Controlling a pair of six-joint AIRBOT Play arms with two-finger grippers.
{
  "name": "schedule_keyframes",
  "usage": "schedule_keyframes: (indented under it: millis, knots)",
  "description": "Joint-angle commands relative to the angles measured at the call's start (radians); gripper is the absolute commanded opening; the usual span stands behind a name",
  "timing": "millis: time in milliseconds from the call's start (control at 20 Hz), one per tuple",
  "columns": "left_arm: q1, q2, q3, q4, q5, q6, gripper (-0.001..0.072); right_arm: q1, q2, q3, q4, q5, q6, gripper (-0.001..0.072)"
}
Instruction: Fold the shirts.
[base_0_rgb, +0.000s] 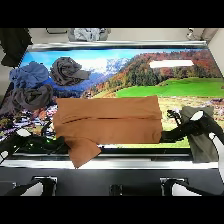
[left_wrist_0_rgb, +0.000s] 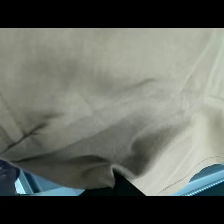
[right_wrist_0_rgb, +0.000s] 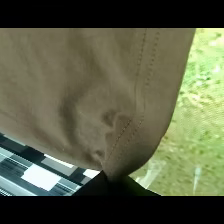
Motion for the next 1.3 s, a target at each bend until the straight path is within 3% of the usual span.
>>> schedule_keyframes:
  millis: [0,250,400,600,800,1150,1200,1250]
  knots:
    - [0.002,0.028,0.018,0.002,0.006,0.025,0.0024,0.001,0.025,-0.006,0.013,-0.029,-0.043,0.0044]
    - [0.002,0.217,0.182,0.002,-0.017,-0.005,0.0021,0.001,0.145,0.097,0.038,-0.022,-0.096,0.0041]
    - [0.002,0.188,0.291,0.002,-0.001,-0.023,0.002,0.028,0.124,0.196,0.068,-0.082,-0.082,0.0041]
    - [0.003,0.024,0.476,0.002,0.028,-0.022,0.002,0.128,-0.023,0.418,0.023,-0.188,-0.005,0.0042]
    - [-0.007,-0.248,0.722,0.001,-0.003,-0.023,0.0021,0.158,-0.225,0.618,-0.01,-0.177,0.059,0.0042]
    - [-0.031,-0.55,0.937,0.0,-0.036,-0.033,0.0024,0.209,-0.389,0.669,0.005,-0.249,0.09,0.0045]
    - [-0.031,-0.562,0.937,0.0,-0.037,-0.051,0.0036,0.214,-0.399,0.669,0.004,-0.245,0.089,0.0046]
    - [-0.028,-0.567,0.937,0.001,-0.04,-0.057,0.0188,0.22,-0.4,0.669,0.005,-0.243,0.089,0.0048]
